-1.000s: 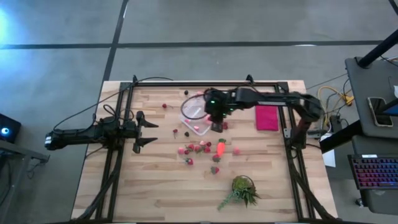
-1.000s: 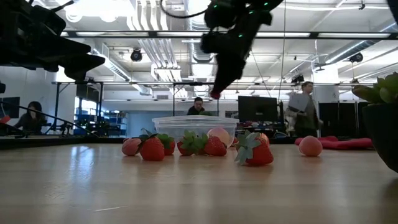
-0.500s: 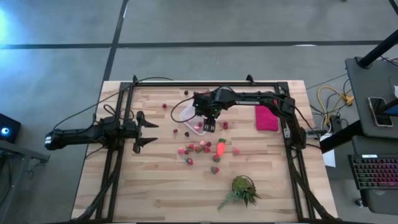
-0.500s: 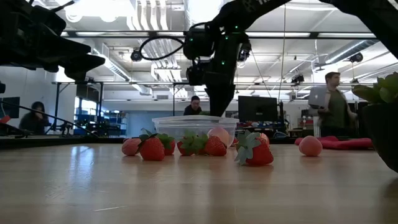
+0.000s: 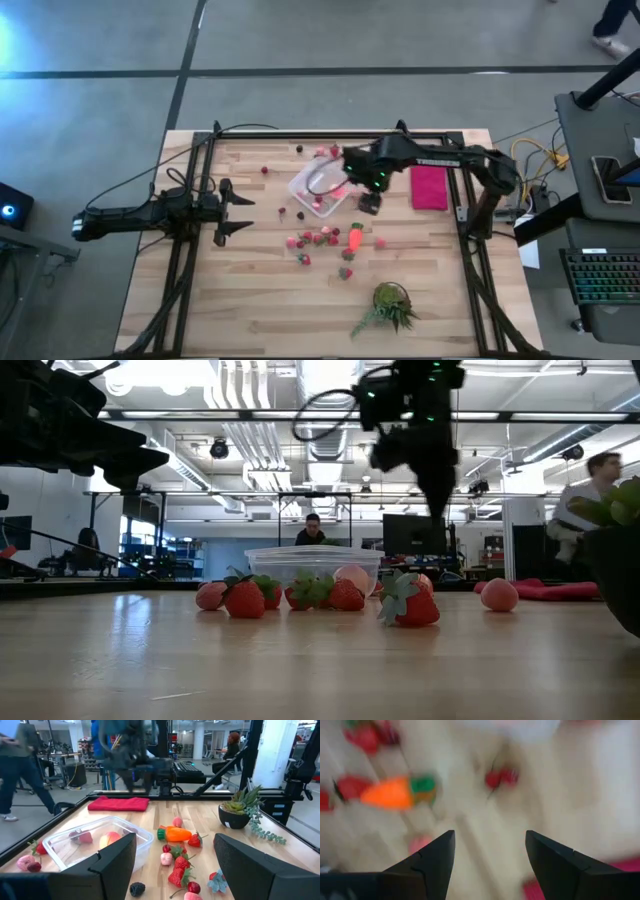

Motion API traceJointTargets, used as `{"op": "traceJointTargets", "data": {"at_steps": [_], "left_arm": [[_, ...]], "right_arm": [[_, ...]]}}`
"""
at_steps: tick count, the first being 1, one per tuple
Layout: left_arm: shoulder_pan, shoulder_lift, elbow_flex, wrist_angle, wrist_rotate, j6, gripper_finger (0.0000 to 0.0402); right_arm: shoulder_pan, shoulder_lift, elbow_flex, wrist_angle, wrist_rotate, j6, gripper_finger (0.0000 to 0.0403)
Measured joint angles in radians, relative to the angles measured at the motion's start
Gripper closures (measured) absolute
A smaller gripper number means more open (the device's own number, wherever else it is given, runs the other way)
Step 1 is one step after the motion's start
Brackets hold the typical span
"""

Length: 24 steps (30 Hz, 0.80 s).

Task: Pick and placing Produce into tupperware
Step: Put the pink apricot into the transparent container

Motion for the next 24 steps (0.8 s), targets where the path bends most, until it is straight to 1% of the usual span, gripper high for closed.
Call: {"op": "traceJointTargets", "data": {"at_steps": [4,10,13,16,19,24], "left_arm": [[0.000,0.000,0.000,0.000,0.000,0.000,0.0146],[0.000,0.000,0.000,0.001,0.000,0.000,0.0146],[0.000,0.000,0.000,0.001,0.000,0.000,0.0146],[0.000,0.000,0.000,0.001,0.000,0.000,0.0146],[0.000,0.000,0.000,0.000,0.000,0.000,0.0146],[0.000,0.002,0.000,-0.001,0.000,0.000,0.0146]], "right_arm": [[0.073,-0.128,-0.180,0.091,0.001,0.094,0.0170],[0.242,-0.308,-0.427,0.321,0.139,0.153,0.0172],[0.307,-0.362,-0.522,0.430,0.176,0.214,0.0172],[0.332,-0.382,-0.586,0.469,0.175,0.280,0.0172],[0.343,-0.375,-0.631,0.478,0.171,0.314,0.0172],[0.345,-0.339,-0.650,0.550,0.092,0.306,0.0172]]}}
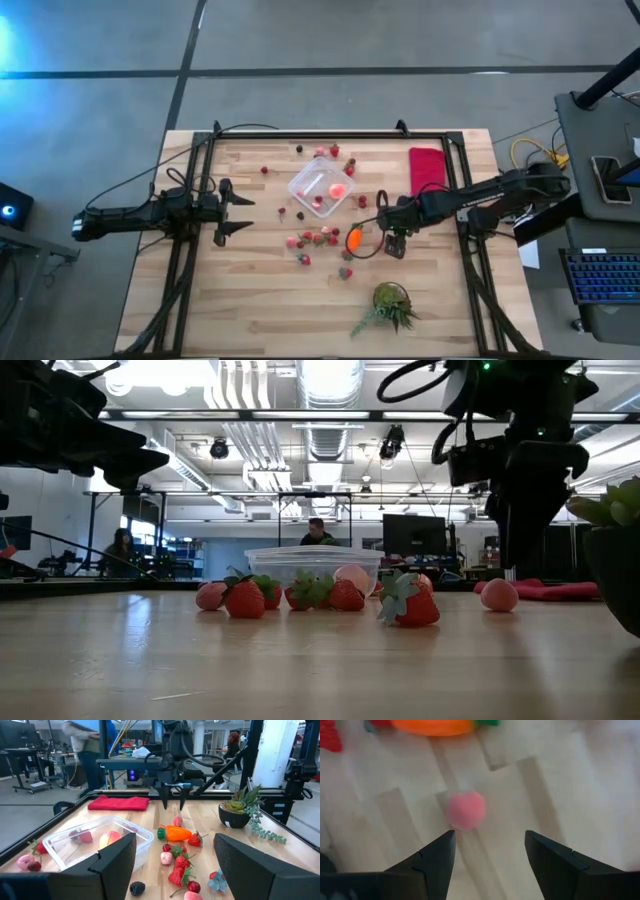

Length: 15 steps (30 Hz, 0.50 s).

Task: Pick and placing Produce into tupperware
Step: Put the pink apricot into the transparent container

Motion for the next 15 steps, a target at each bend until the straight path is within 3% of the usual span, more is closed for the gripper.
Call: {"op": "traceJointTargets", "data": {"at_steps": [15], "left_arm": [[0.000,0.005,0.000,0.002,0.000,0.000,0.0146]], "right_arm": [[0.057,0.128,0.003,0.083,0.015,-0.079,0.0170]]}}
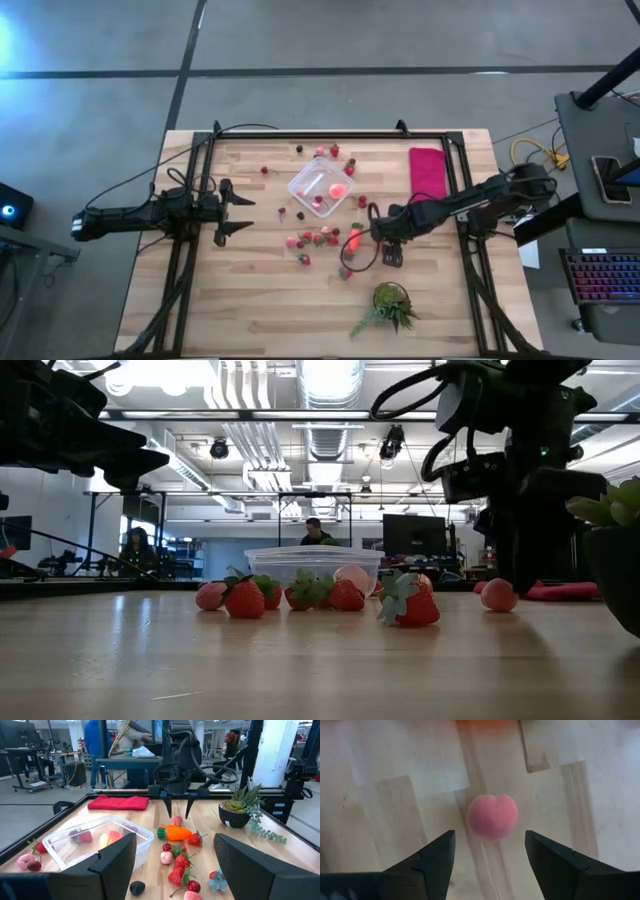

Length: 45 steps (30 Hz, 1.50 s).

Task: Pick and placing Produce into tupperware
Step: Put the pink apricot into the transparent container

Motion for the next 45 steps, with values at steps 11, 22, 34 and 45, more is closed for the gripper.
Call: {"op": "traceJointTargets", "data": {"at_steps": [11,22,34,45], "left_arm": [[0.000,0.000,0.000,-0.001,0.000,0.000,0.0146],[0.000,0.000,0.000,-0.001,0.000,0.000,0.0146],[0.000,0.000,0.000,-0.001,0.000,0.000,0.0146],[0.000,0.000,0.000,0.000,0.000,0.000,0.0146]], "right_arm": [[0.000,0.054,0.001,0.054,0.042,0.007,0.0176],[0.000,0.053,0.001,0.063,0.042,0.007,0.0224],[-0.014,-0.012,0.105,0.049,0.031,0.017,0.0255],[-0.222,0.117,0.394,-0.009,0.086,-0.323,0.0252]]}}
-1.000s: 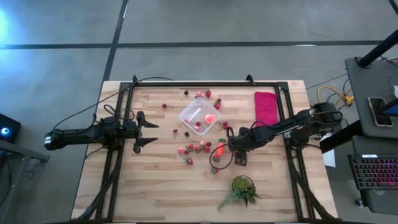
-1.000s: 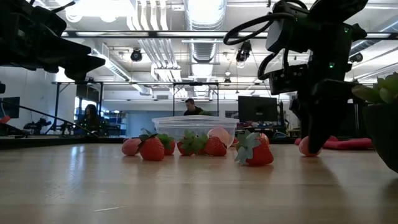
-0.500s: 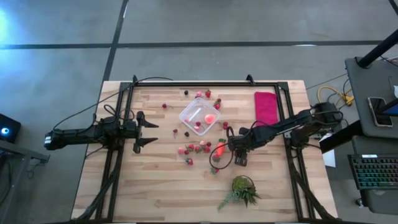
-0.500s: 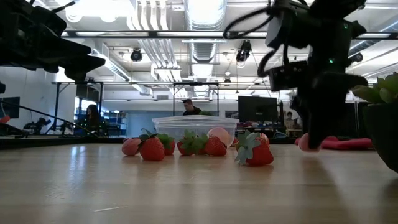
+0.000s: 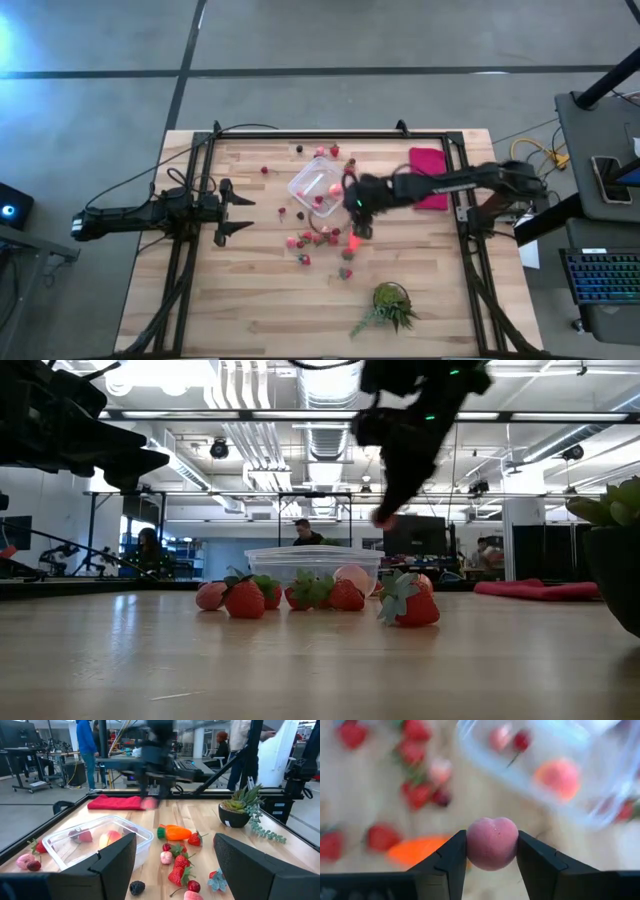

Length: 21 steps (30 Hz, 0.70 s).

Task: Pick and placing Produce into tupperware
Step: Put the pink apricot into the transparent container

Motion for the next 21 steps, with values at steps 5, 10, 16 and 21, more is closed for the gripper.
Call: {"op": "traceJointTargets", "data": {"at_steps": [5,10,16,21], "left_arm": [[0.000,0.000,0.000,0.000,0.000,0.000,0.0146],[0.000,-0.001,0.000,0.000,0.000,0.000,0.0146],[0.000,0.000,0.000,0.000,0.000,0.000,0.0146],[0.000,0.000,0.000,-0.001,0.000,0.000,0.0146]], "right_arm": [[-0.077,0.176,0.197,0.011,-0.081,-0.135,0.0249],[-0.095,0.364,0.407,-0.166,-0.114,-0.208,0.0248],[-0.086,0.467,0.531,-0.222,-0.118,-0.195,0.0248],[-0.095,0.475,0.563,-0.216,-0.115,-0.120,0.0231]]}}
